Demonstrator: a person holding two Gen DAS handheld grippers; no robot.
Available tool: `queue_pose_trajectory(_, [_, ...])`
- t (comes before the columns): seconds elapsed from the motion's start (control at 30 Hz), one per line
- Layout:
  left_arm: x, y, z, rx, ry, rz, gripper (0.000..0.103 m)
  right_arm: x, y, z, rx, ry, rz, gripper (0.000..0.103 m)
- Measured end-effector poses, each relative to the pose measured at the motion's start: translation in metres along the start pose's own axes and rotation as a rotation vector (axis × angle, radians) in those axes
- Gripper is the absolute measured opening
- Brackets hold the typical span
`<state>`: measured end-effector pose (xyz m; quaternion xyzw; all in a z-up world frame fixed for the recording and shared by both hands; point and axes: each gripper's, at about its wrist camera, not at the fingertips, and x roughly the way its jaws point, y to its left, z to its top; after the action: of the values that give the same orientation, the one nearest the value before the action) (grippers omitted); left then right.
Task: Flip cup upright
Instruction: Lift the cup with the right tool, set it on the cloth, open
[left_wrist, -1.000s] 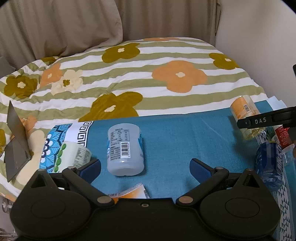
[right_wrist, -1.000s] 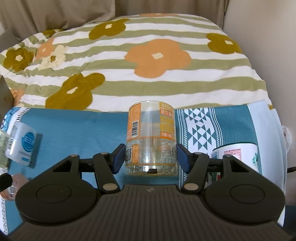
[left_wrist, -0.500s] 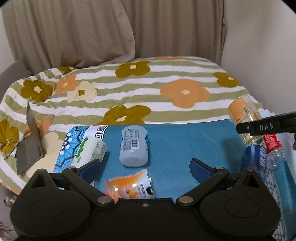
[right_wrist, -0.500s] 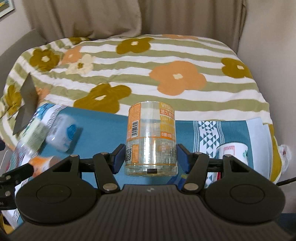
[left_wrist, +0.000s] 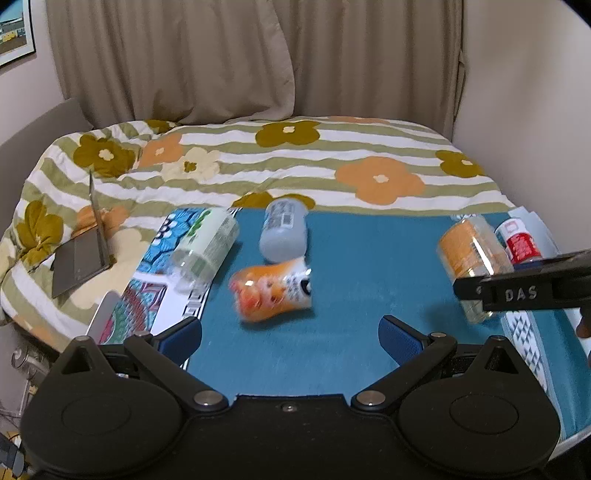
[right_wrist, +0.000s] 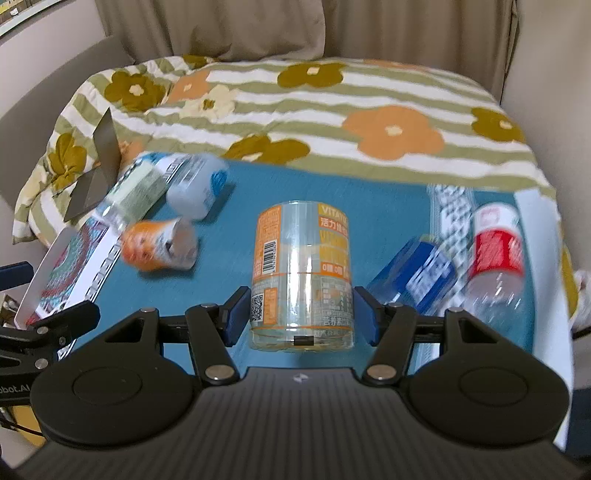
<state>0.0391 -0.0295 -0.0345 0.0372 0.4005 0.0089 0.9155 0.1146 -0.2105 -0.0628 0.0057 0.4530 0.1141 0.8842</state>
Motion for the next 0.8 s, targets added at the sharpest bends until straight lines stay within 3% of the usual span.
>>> queue_pose_trajectory(0.3, [0.003,0.03,-0.029,0.012,0.054,0.004,0.103,0.026,0.037,-0.04,0.098,0.08,0.003,0.074])
queue_pose_trajectory(0.73, [0.021,0.077,-0.043,0.022,0.114,-0.033,0.103,0.048,0.061,-0.065,0.211,0.076,-0.079,0.075])
queue_pose_trajectory(0.8, [0.021,0.075,-0.043,0.035,0.113,-0.046,0.103,0.048,0.061,-0.065,0.223,0.078,-0.089,0.082])
